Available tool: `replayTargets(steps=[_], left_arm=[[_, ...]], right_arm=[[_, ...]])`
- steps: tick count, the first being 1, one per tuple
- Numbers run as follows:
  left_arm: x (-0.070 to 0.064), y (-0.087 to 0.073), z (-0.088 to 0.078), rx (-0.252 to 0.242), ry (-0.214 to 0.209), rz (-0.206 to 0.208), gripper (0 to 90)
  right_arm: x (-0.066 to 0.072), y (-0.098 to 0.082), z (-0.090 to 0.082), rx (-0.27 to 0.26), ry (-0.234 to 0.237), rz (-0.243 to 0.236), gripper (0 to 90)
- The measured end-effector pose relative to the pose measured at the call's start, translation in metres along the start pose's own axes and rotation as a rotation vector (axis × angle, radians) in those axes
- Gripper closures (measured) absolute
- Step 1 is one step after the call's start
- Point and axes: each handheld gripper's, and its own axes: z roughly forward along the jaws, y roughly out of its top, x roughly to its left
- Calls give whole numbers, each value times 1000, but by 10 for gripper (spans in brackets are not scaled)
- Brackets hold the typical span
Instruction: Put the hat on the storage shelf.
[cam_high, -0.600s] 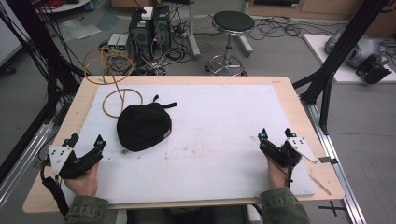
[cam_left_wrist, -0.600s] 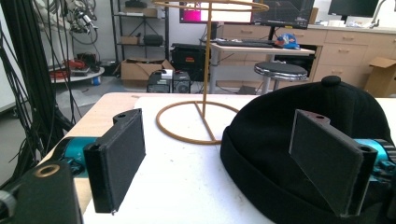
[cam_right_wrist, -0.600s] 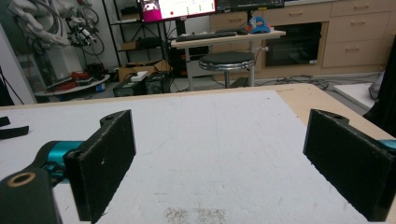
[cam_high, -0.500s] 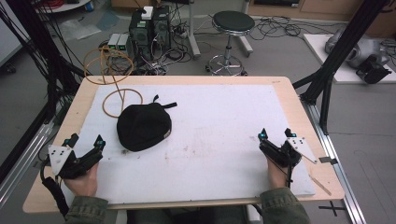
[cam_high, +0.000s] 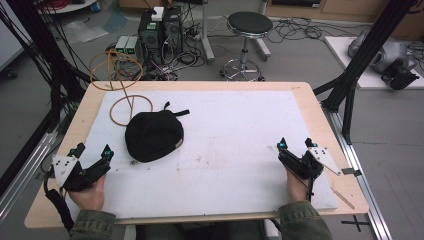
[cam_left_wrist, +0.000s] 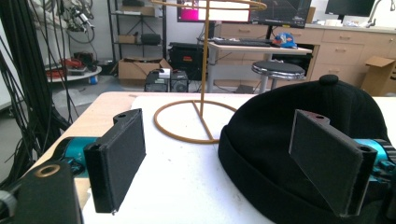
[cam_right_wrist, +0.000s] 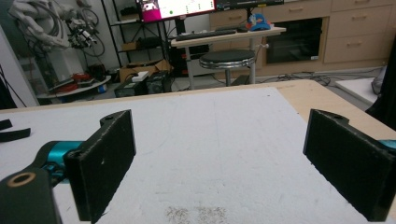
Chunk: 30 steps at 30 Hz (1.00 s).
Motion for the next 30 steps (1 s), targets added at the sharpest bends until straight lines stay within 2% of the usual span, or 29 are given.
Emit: replayTargets(steps=[6, 13, 19, 23, 25, 26, 29, 30], left_arm=[[0, 0, 1, 0, 0, -2, 188], [-8, 3, 3, -6, -30, -4, 188], [-13, 10, 7, 13, -54, -20, 188], [-19, 16, 11, 21, -71, 14, 189], [-21, 19, 14, 32, -89, 26, 193], [-21, 21, 17, 39, -103, 15, 193], [-22, 25, 28, 95, -167, -10, 193], [-24, 27, 30, 106, -178, 0, 193]], right_arm=[[0, 0, 0, 1, 3, 5, 85], [1, -1, 0, 7, 12, -3, 85], [1, -1, 3, 18, 29, -11, 85], [1, -2, 7, 27, 36, -19, 85], [2, -2, 7, 24, 39, -22, 85], [2, -2, 6, 28, 38, -19, 85], [1, -2, 6, 28, 39, -22, 85], [2, -2, 6, 27, 42, -24, 85]])
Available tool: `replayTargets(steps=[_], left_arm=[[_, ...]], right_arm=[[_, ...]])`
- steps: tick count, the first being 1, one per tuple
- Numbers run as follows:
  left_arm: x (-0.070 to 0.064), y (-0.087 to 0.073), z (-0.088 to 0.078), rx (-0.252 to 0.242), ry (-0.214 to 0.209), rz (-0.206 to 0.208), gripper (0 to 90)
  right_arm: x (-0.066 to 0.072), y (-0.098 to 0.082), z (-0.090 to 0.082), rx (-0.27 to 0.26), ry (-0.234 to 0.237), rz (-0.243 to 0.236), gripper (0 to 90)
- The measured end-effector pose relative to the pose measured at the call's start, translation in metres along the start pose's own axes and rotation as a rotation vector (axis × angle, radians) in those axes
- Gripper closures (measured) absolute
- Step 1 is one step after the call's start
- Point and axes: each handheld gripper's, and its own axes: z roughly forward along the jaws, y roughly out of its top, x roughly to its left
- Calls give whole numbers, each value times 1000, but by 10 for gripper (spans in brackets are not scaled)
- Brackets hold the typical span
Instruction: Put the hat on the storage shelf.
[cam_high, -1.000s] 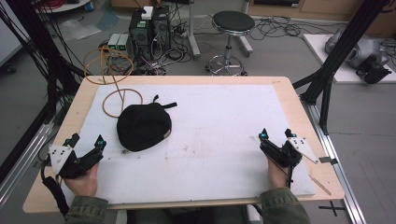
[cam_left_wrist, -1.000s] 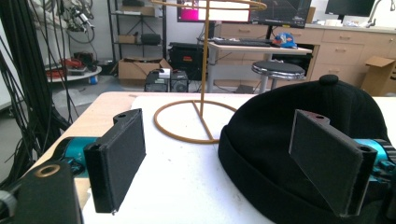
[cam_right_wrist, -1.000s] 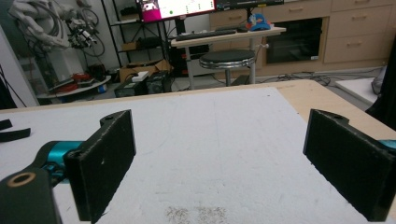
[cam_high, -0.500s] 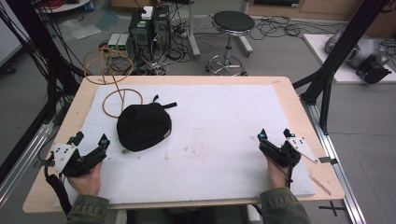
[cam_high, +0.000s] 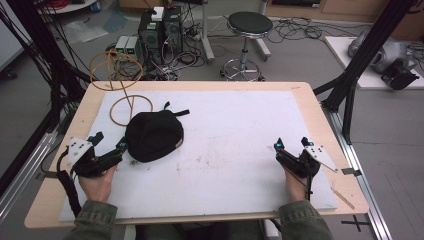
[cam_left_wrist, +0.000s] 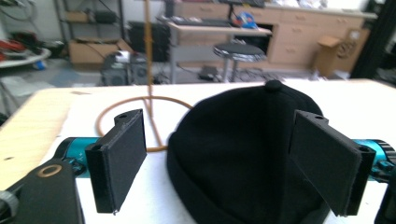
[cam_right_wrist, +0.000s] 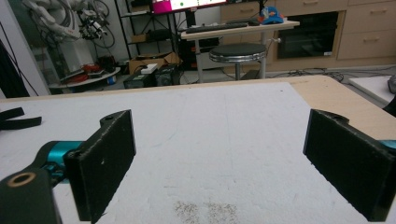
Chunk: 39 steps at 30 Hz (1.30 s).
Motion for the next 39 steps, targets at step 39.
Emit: replayTargets(steps=[39], left_arm=[[-53, 8, 76, 390, -79, 195, 226]], right_arm=[[2, 0, 6, 30, 35, 8, 85]])
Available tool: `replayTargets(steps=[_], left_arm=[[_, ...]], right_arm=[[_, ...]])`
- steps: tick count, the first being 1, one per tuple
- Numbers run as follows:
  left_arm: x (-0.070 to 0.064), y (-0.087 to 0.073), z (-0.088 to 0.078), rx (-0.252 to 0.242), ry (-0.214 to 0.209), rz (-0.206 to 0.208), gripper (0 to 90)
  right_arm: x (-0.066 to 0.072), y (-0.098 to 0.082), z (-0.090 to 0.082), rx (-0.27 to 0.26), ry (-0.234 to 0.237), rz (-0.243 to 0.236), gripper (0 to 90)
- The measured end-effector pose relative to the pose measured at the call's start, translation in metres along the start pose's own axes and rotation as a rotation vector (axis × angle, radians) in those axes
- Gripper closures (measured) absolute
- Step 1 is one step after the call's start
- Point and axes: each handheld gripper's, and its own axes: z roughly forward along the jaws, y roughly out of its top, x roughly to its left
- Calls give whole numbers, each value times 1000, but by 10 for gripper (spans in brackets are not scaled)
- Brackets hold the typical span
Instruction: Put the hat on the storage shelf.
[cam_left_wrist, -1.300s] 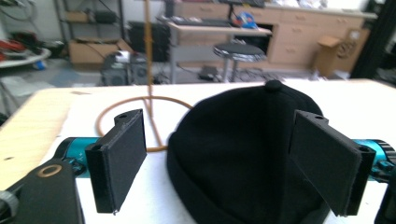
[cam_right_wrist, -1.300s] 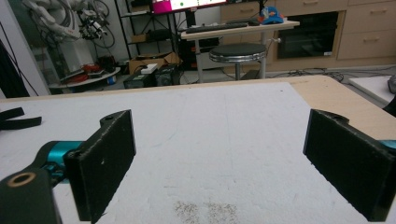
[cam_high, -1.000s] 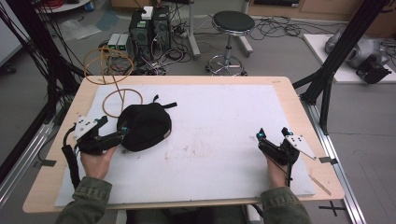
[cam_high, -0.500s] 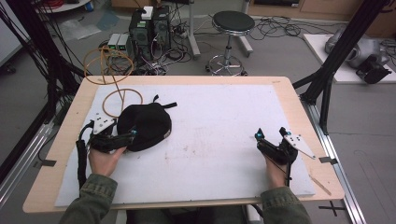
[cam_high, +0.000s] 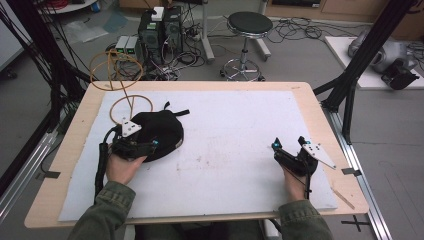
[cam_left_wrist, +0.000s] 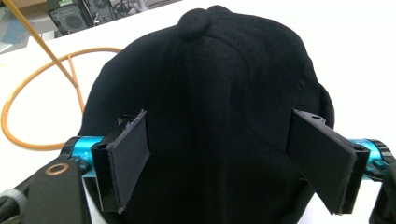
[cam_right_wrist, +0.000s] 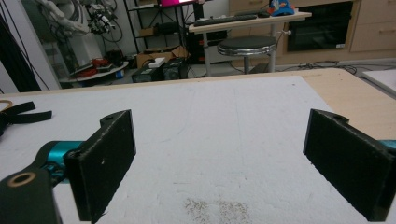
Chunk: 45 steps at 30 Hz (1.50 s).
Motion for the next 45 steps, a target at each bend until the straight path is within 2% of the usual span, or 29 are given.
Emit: replayTargets(steps=[4, 7, 14, 15, 18, 23, 25, 30, 31, 32, 33, 37, 39, 40, 41, 42, 44, 45], left_arm=[[1, 1, 1, 0, 8, -7, 269], [2, 1, -1, -10, 36, -6, 297], [0, -1, 1, 20, 25, 2, 393], [0, -1, 3, 36, 23, 3, 432], [0, -1, 3, 31, 18, -7, 550], [2, -2, 0, 34, 7, -2, 862], [-1, -3, 0, 26, 18, 14, 873], [-2, -7, -2, -13, 28, -1, 877], [-4, -9, -3, -31, 23, 32, 878], [-4, -9, -3, -31, 23, 32, 878], [-5, -9, -5, -38, 20, 53, 878], [-7, -9, -7, -46, 13, 66, 878], [-12, -8, -11, -81, 36, 90, 877], [-12, -8, -11, -81, 36, 90, 878], [-14, -6, -15, -112, 41, 102, 878], [-14, -6, -15, -112, 41, 102, 878], [-16, -5, -20, -146, 50, 112, 878], [-16, -3, -24, -179, 63, 106, 877]], right_arm=[[0, 0, 0, -2, 1, 0, 85], [0, 0, 0, -1, -1, -1, 85], [1, 0, 0, 3, -1, -7, 85], [1, 0, 0, 5, -2, -7, 85], [1, 0, 0, 3, -5, -9, 85], [0, 0, -1, -3, -15, 1, 85], [0, 0, -1, -2, -14, 7, 85], [0, 0, -1, -3, -16, 3, 85], [0, 0, -1, -5, -17, 2, 85], [0, 0, -1, -7, -17, 2, 85], [0, 0, -1, -7, -17, 1, 86], [0, 0, -1, -11, -21, -4, 85], [1, 0, -2, -11, -21, -6, 86], [1, 0, -2, -9, -21, -4, 85], [1, 0, -2, -15, -19, -12, 86], [1, 0, -2, -15, -19, -12, 86], [1, 1, -2, -14, -20, -15, 86], [2, 1, -2, -12, -21, -12, 86]])
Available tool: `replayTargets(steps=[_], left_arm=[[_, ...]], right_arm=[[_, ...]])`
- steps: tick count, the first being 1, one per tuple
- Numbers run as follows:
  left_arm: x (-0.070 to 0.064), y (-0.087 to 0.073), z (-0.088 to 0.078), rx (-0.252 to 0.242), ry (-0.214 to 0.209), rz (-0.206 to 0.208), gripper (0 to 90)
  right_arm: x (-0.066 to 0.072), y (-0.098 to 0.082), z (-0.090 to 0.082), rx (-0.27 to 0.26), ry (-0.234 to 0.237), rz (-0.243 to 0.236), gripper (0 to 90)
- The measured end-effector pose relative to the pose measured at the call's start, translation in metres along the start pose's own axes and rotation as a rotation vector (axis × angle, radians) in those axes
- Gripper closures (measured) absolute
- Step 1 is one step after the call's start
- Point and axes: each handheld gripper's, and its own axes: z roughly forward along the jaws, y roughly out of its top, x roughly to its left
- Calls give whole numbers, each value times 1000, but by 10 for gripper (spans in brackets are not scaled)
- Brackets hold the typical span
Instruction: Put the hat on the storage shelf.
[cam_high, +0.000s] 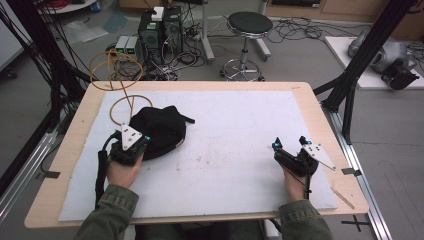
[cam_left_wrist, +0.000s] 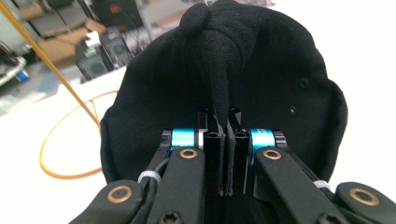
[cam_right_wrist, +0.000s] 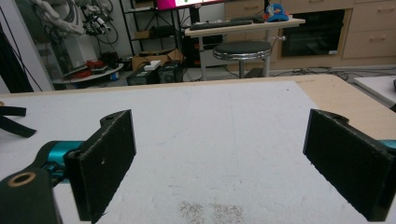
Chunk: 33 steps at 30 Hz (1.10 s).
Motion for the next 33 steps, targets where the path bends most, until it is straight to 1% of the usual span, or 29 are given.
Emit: replayTargets(steps=[1, 2, 4, 5, 6, 7, 10, 16, 17, 18, 19, 20, 21, 22, 23, 24, 25, 27, 30, 33], left_arm=[[0, 0, 0, 0, 0, 0, 877], [1, 2, -5, -35, 19, -2, 878], [2, 4, -9, -76, 43, -4, 877], [2, 4, -9, -76, 43, -4, 877], [1, 6, -13, -112, 70, 0, 876], [1, 6, -15, -135, 81, 4, 876], [-1, 9, -24, -210, 121, 35, 876], [0, 17, -36, -300, 156, 49, 877], [0, 20, -39, -321, 167, 47, 877], [1, 25, -42, -351, 192, 48, 877], [1, 25, -42, -351, 192, 48, 877], [4, 29, -43, -376, 208, 45, 877], [4, 29, -43, -376, 208, 45, 877], [7, 35, -44, -404, 232, 34, 878], [7, 35, -44, -404, 232, 34, 877], [12, 42, -46, -441, 259, 19, 877], [12, 42, -46, -441, 259, 19, 878], [16, 48, -47, -465, 276, 1, 877], [21, 56, -50, -506, 314, -6, 877], [23, 60, -50, -521, 329, -9, 877]], right_arm=[[0, 0, 0, -1, -1, -2, 86], [0, 0, 0, -4, -1, -2, 86], [0, 0, 0, -2, -2, 2, 86], [0, 0, 0, -2, -2, 2, 86], [0, 0, 0, -2, -3, 6, 86], [0, 0, 0, -2, -3, 6, 86], [0, 0, 0, -2, -3, 4, 86], [-1, 0, 0, -6, -3, 1, 86], [-1, 0, 0, -6, -4, 0, 85], [0, 0, 0, -3, -3, 3, 85], [0, 0, 0, -3, -3, 3, 85], [0, 0, 0, -3, -3, 2, 85], [0, 0, 0, -3, -3, 2, 85], [-1, 0, 0, -9, 0, -5, 85], [-1, 0, 0, -13, 0, -8, 86], [0, 0, -1, -9, -3, -1, 86], [0, 0, -1, -9, -3, -1, 86], [-1, 0, 0, -11, -2, -3, 85], [0, 0, 0, -5, 4, -3, 86], [0, 0, 0, -6, 5, -4, 85]])
